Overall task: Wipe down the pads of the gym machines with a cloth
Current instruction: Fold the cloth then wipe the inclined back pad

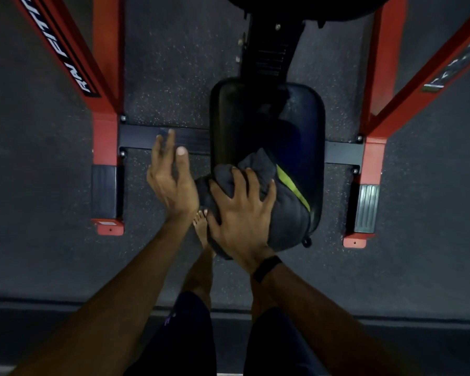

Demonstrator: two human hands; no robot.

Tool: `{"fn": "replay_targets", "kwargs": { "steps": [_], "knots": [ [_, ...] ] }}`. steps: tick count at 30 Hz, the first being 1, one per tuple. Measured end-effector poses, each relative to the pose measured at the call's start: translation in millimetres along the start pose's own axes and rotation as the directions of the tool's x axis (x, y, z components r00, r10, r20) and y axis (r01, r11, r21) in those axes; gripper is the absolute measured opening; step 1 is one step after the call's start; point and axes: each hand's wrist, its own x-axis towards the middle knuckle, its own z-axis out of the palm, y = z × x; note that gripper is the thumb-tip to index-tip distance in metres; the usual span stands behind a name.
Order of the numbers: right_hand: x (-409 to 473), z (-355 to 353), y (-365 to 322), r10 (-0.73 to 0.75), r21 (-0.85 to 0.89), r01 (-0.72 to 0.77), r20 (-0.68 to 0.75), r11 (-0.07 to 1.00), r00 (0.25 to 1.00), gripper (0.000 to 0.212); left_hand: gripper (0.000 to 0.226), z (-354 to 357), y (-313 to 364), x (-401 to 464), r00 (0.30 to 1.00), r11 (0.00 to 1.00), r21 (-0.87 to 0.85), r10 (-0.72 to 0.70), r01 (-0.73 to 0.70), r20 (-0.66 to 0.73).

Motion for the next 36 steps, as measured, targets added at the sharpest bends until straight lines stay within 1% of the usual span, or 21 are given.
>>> {"fn": "replay_targets", "kwargs": {
  "steps": [2,5,7,10,11,13,16,19,20,23,26,29,33,36],
  "knots": [
    [37.1,-3.4,-8.1,0.002,-0.012,-0.002,0.049,1.0,0.999,0.046,0.065,-0.8,-0.6,8.3,0.999,1.0,0.025,0.005,-0.004,-0.039],
    [111.9,6.8,-8.8,0.065,-0.002,-0.065,0.046,0.998,0.997,0.033,0.059,8.4,8.2,12.7,0.998,0.999,0.049,0.02,-0.017,-0.062],
    [167.5,15.1,-4.0,0.08,-0.034,-0.078,0.07,0.996,0.994,0.034,0.055,17.1,14.1,14.4,0.997,0.999,0.038,0.036,-0.033,-0.075],
    [231.3,19.1,8.8,0.041,-0.067,-0.034,0.114,0.997,0.993,0.038,0.055,32.0,20.5,12.6,0.994,0.998,0.054,0.046,-0.04,-0.099],
    [244.1,19.4,16.9,0.023,-0.054,-0.016,0.126,0.998,0.992,0.042,0.056,37.2,23.0,9.5,0.994,0.996,0.076,0.061,-0.055,-0.088],
    [259.3,17.1,37.8,0.013,0.004,-0.013,0.108,1.0,0.994,0.046,0.057,45.8,29.3,1.3,0.993,0.979,0.168,0.117,-0.113,-0.01],
    [265.9,13.6,91.7,0.113,0.108,-0.121,0.076,0.987,0.991,0.056,0.054,56.1,36.1,-12.8,0.97,0.921,0.308,0.208,-0.239,0.129],
    [249.5,6.5,152.0,0.234,0.184,-0.245,0.08,0.952,0.969,0.074,0.051,60.8,33.3,-30.0,0.953,0.88,0.371,0.249,-0.298,0.173],
    [238.1,4.6,167.7,0.263,0.204,-0.272,0.071,0.94,0.962,0.073,0.051,61.9,32.6,-35.6,0.948,0.868,0.387,0.255,-0.311,0.189],
    [197.4,6.1,189.0,0.369,0.28,-0.358,0.015,0.891,0.929,0.057,0.051,65.1,30.6,-41.1,0.928,0.816,0.445,0.295,-0.368,0.227],
    [151.8,8.0,179.1,0.429,0.289,-0.402,-0.032,0.869,0.903,0.055,0.052,66.8,32.9,-39.2,0.923,0.804,0.457,0.305,-0.381,0.234],
    [98.6,4.2,161.5,0.453,0.246,-0.427,-0.059,0.87,0.889,0.057,0.056,66.1,33.7,-40.2,0.936,0.808,0.476,0.268,-0.348,0.228],
    [31.1,-11.2,130.8,0.475,0.292,-0.447,-0.031,0.846,0.879,0.054,0.061,65.1,36.3,-39.6,0.942,0.814,0.484,0.224,-0.322,0.25],
    [3.6,-13.1,113.2,0.522,0.288,-0.492,-0.031,0.822,0.853,0.055,0.062,64.0,35.0,-39.2,0.949,0.826,0.477,0.204,-0.3,0.242]
  ]
}}
